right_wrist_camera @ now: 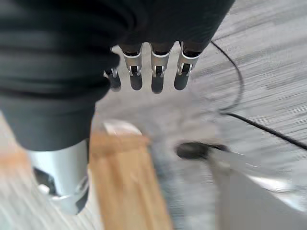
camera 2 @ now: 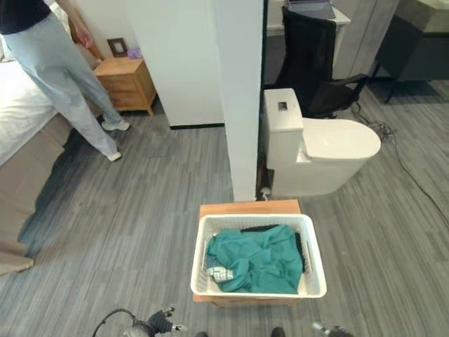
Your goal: Grab the laundry basket,head to the washer,open it,put in the laundry and shut it.
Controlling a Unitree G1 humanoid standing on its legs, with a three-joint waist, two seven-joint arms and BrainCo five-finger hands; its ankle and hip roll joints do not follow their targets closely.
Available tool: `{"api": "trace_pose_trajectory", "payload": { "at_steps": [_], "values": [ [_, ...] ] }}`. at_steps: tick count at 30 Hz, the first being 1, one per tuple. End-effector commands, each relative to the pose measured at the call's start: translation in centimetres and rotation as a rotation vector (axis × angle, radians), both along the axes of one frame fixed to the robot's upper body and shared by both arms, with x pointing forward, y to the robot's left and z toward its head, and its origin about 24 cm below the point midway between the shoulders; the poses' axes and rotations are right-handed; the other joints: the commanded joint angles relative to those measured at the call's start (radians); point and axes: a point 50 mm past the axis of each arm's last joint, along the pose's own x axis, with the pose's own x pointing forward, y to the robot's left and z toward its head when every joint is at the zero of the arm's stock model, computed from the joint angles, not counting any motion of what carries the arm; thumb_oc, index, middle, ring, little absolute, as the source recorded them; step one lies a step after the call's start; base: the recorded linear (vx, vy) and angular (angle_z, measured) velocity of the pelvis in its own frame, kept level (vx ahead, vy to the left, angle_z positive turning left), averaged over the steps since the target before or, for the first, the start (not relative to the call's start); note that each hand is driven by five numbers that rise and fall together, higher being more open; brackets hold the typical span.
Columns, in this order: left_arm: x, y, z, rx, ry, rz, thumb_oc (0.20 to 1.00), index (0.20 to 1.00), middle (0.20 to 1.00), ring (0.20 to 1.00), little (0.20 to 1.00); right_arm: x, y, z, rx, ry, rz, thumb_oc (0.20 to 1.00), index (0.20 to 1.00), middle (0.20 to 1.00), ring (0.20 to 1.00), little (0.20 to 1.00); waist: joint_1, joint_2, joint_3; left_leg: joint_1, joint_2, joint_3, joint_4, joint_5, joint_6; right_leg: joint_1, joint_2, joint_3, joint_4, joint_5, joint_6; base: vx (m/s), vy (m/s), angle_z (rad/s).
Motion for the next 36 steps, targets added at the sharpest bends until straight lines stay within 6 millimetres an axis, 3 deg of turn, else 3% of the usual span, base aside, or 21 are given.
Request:
{"api": "trace_pose_trajectory", "payload": {
  "at_steps": [1,3,4,6,10,13,14,17,21,24,27,29,30,31,32,33,34,35,36],
  "values": [
    [3.0,1.2,1.5,-0.014,-0.134,0.053,1.000,1.000,1.000,1.000,1.000,1.7,-1.4,1.2,-0.061,-0.122,-0.101,1.000,1.000,1.000,1.000,1.000,-0.003,-0.033,0.029,0.010,0.050,-0.025,-0.002,0.043,-0.079,0.004,-0.126,-0.051,0.003,0.106,0.129,0.01,0.000,-0.07],
    [3.3,1.9,2.0,0.011,-0.155,0.030,1.000,1.000,1.000,1.000,1.000,1.9,-2.2,1.8,-0.105,-0.136,-0.095,1.000,1.000,1.000,1.000,1.000,-0.005,-0.029,0.026,0.011,0.051,-0.022,-0.002,0.042,-0.080,0.001,-0.125,-0.050,0.003,0.107,0.132,0.01,-0.008,-0.08],
    [5.0,3.0,4.1,-0.029,-0.266,0.014,1.000,1.000,1.000,1.000,1.000,2.4,-3.2,2.6,-0.170,-0.116,-0.009,1.000,1.000,1.000,1.000,1.000,-0.004,-0.021,0.025,0.013,0.053,-0.018,-0.002,0.045,-0.082,-0.001,-0.125,-0.046,0.003,0.111,0.132,0.02,-0.009,-0.08],
    [5.8,4.4,5.9,-0.042,-0.326,0.019,1.000,1.000,1.000,1.000,1.000,3.7,-3.7,3.5,-0.210,-0.117,0.102,1.000,1.000,1.000,1.000,1.000,-0.003,-0.018,0.024,0.015,0.054,-0.015,-0.002,0.046,-0.082,-0.005,-0.125,-0.038,0.003,0.117,0.130,0.00,0.001,-0.10],
    [7.4,5.2,8.7,-0.128,-0.424,0.064,1.000,1.000,1.000,1.000,1.000,5.7,-4.6,4.8,-0.219,-0.115,0.207,1.000,1.000,1.000,1.000,1.000,0.005,-0.002,0.024,0.021,0.053,-0.016,-0.002,0.046,-0.081,-0.006,-0.125,-0.034,0.003,0.126,0.129,-0.01,0.009,-0.05],
    [7.9,5.2,9.8,-0.205,-0.475,0.132,1.000,1.000,1.000,1.000,1.000,7.5,-4.3,5.6,-0.231,-0.138,0.300,1.000,1.000,1.000,1.000,1.000,0.007,0.003,0.022,0.015,0.049,-0.021,-0.002,0.051,-0.077,-0.011,-0.128,-0.033,0.003,0.131,0.127,0.00,0.011,-0.06],
    [8.6,4.3,11.1,-0.290,-0.517,0.116,1.000,1.000,1.000,1.000,1.000,8.5,-4.4,6.3,-0.258,-0.151,0.346,1.000,1.000,1.000,1.000,1.000,0.006,0.010,0.021,0.012,0.044,-0.024,-0.002,0.052,-0.075,-0.015,-0.129,-0.032,0.003,0.132,0.126,0.00,0.000,0.00],
    [9.8,3.3,13.0,-0.379,-0.568,0.081,1.000,1.000,1.000,1.000,1.000,9.0,-3.8,6.3,-0.241,-0.130,0.426,1.000,1.000,1.000,1.000,1.000,-0.003,0.019,0.021,0.008,0.041,-0.027,-0.002,0.052,-0.073,-0.019,-0.131,-0.029,0.003,0.133,0.125,0.00,0.000,0.00],
    [12.0,1.2,13.9,-0.411,-0.579,-0.004,1.000,1.000,1.000,1.000,1.000,12.3,-2.7,7.3,-0.250,-0.178,0.495,1.000,1.000,1.000,1.000,1.000,-0.011,0.026,0.019,0.004,0.032,-0.034,-0.002,0.048,-0.069,-0.020,-0.135,-0.030,0.003,0.135,0.126,0.00,0.000,0.00],
    [13.0,0.1,13.7,-0.403,-0.574,-0.024,1.000,1.000,1.000,1.000,1.000,13.7,-2.3,7.7,-0.270,-0.179,0.533,1.000,1.000,1.000,1.000,1.000,-0.011,0.028,0.021,0.003,0.030,-0.037,-0.002,0.046,-0.068,-0.020,-0.137,-0.030,0.003,0.135,0.127,0.00,0.000,0.00],
    [14.3,-1.9,11.7,-0.344,-0.502,-0.029,1.000,1.000,1.000,1.000,1.000,16.2,-0.1,7.7,-0.278,-0.167,0.611,1.000,1.000,1.000,1.000,1.000,-0.008,0.029,0.025,0.002,0.026,-0.041,-0.002,0.043,-0.063,-0.020,-0.139,-0.029,0.003,0.135,0.126,0.00,0.000,0.00],
    [14.7,-2.3,11.2,-0.321,-0.479,-0.022,1.000,1.000,1.000,1.000,1.000,16.7,0.3,7.7,-0.281,-0.161,0.618,1.000,1.000,1.000,1.000,1.000,-0.006,0.028,0.025,0.002,0.025,-0.041,-0.002,0.043,-0.063,-0.020,-0.139,-0.030,0.003,0.136,0.125,0.00,0.000,0.00],
    [16.6,0.6,10.4,-0.089,-0.388,-0.050,1.000,1.000,1.000,1.000,1.000,25.2,-9.1,30.8,-0.691,-0.442,0.476,1.000,1.000,1.000,1.000,1.000,0.024,0.000,0.005,-0.004,0.024,-0.049,-0.002,0.048,-0.068,-0.016,-0.144,-0.045,0.003,0.141,0.131,0.00,0.000,0.00],
    [16.6,-1.2,11.3,-0.218,-0.489,0.015,1.000,1.000,1.000,1.000,1.000,21.7,-4.5,18.4,-0.558,-0.291,0.765,1.000,1.000,1.000,1.000,1.000,-0.011,0.012,0.032,0.007,0.028,-0.044,-0.002,0.043,-0.068,-0.015,-0.138,-0.035,0.003,0.139,0.130,-0.01,-0.011,0.08],
    [16.6,-1.2,11.4,-0.217,-0.489,0.014,1.000,1.000,1.000,1.000,1.000,21.7,-4.5,18.3,-0.557,-0.292,0.764,1.000,1.000,1.000,1.000,1.000,-0.009,0.010,0.028,0.000,0.027,-0.042,-0.002,0.047,-0.067,-0.023,-0.139,-0.032,0.003,0.143,0.129,-0.05,-0.006,-0.03],
    [16.7,-3.1,11.1,-0.236,-0.482,-0.025,1.000,1.000,1.000,1.000,1.000,20.7,-0.7,12.6,-0.419,-0.221,0.764,1.000,1.000,1.000,1.000,1.000,-0.008,0.011,0.035,-0.004,0.026,-0.041,-0.002,0.047,-0.065,-0.027,-0.139,-0.030,0.003,0.145,0.127,-0.05,-0.008,-0.15],
    [17.2,-3.8,10.9,-0.205,-0.462,-0.034,1.000,1.000,1.000,1.000,1.000,21.5,1.3,11.3,-0.401,-0.195,0.759,1.000,1.000,1.000,1.000,1.000,0.003,0.013,0.039,-0.009,0.026,-0.047,-0.002,0.050,-0.063,-0.026,-0.141,-0.036,0.003,0.145,0.126,-0.05,-0.004,-0.27],
    [17.8,-2.3,11.5,-0.195,-0.488,0.036,1.000,1.000,1.000,1.000,1.000,22.1,-0.2,14.4,-0.475,-0.273,0.781,1.000,1.000,1.000,1.000,1.000,-0.010,0.010,0.044,-0.010,0.026,-0.045,-0.002,0.049,-0.063,-0.029,-0.141,-0.031,0.003,0.145,0.127,-0.04,0.000,-0.19],
    [17.5,1.2,14.3,-0.235,-0.614,0.090,1.000,1.000,1.000,1.000,1.000,16.6,-4.4,18.5,-0.605,-0.274,0.871,1.000,1.000,1.000,1.000,1.000,-0.056,-0.002,0.062,0.001,0.032,-0.027,-0.002,0.039,-0.067,-0.037,-0.129,-0.009,0.003,0.143,0.128,-0.01,0.000,0.04]
  ]
}}
